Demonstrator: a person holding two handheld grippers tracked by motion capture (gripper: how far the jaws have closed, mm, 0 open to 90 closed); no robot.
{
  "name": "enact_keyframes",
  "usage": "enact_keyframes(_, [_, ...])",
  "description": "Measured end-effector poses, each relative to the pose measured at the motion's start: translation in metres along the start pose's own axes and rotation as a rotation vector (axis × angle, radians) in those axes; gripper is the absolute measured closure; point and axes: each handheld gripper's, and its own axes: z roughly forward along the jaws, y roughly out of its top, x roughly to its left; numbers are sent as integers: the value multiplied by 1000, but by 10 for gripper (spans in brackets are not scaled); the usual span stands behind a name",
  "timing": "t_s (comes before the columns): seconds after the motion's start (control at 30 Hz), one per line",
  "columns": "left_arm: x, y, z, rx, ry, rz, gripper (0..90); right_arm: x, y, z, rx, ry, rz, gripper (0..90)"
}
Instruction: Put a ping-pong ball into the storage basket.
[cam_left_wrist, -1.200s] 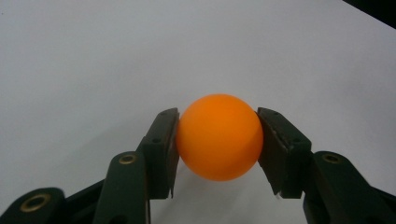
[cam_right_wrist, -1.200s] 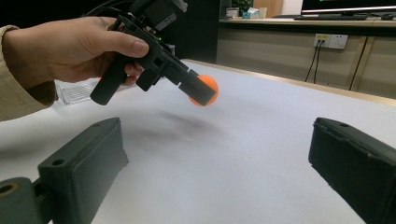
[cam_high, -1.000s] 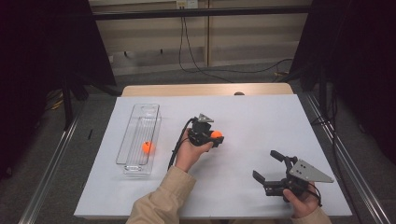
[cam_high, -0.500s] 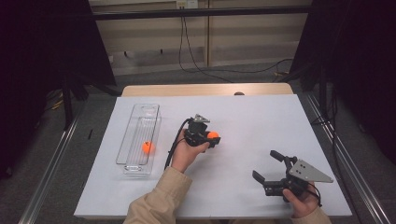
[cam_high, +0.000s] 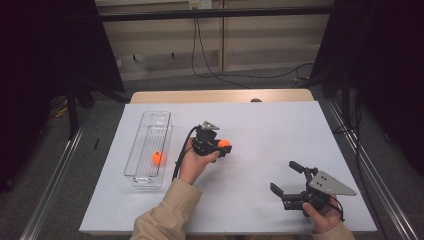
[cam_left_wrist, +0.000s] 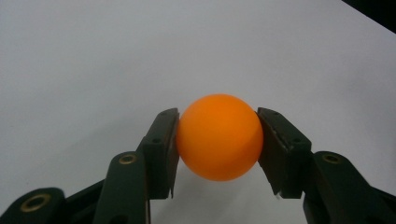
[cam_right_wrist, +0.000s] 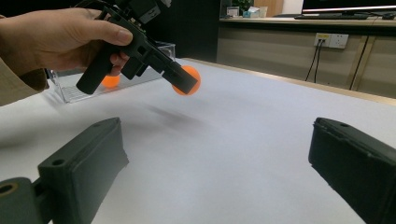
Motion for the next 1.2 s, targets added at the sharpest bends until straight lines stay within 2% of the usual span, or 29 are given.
enact_keyframes(0.13, [2,0,-2,-12,3,-15,508,0,0,0,0,-1,1,29])
enact_keyframes(0.57, [8,0,-9,-2,11,-26,509,0,0,0,0,1,0,30])
enact_keyframes(1.2, [17,0,-21,-15,19,-56,508,0,0,0,0,1,1,30])
